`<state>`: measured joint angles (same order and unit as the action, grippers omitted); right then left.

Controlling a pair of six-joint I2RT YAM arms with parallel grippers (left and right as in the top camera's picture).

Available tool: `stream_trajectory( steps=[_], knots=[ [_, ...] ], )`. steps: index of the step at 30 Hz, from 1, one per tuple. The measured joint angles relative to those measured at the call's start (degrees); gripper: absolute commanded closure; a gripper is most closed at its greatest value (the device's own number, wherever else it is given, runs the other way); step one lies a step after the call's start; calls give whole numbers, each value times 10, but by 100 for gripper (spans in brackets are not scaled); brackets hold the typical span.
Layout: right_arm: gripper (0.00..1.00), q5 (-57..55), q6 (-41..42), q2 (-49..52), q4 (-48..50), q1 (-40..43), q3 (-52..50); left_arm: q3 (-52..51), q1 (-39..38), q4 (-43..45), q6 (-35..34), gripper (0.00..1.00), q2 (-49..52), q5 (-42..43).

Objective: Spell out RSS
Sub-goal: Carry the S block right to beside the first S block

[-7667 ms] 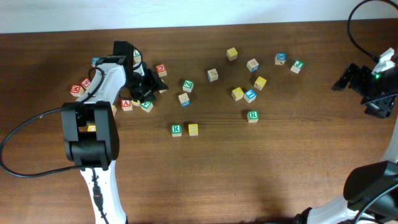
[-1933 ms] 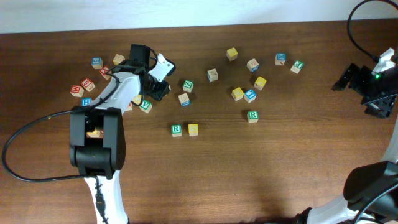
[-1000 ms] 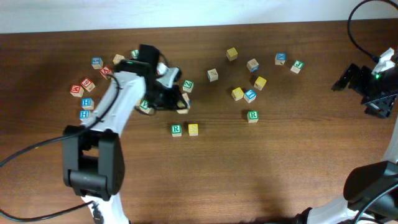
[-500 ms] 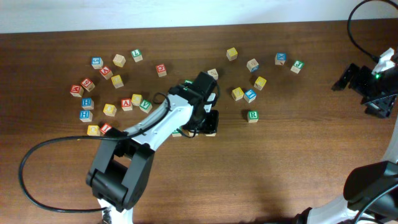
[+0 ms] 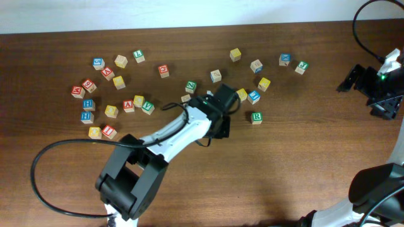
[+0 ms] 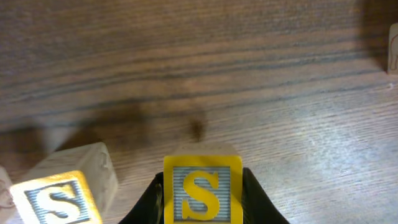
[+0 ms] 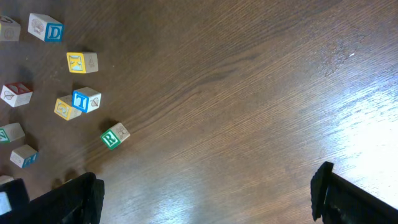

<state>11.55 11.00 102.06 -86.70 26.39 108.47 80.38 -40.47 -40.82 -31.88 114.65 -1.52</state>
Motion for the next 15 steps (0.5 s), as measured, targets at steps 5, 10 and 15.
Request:
stream_trajectory(
  steps=[5,10,15],
  knots=[
    [2,0,0,0,0,0,0,-30,-3,39,-18,84,0,-16],
    [2,0,0,0,0,0,0,-36,-4,50,-27,82,-2,-27],
    [2,0,0,0,0,0,0,-40,-4,64,-29,84,-2,-48]
  ],
)
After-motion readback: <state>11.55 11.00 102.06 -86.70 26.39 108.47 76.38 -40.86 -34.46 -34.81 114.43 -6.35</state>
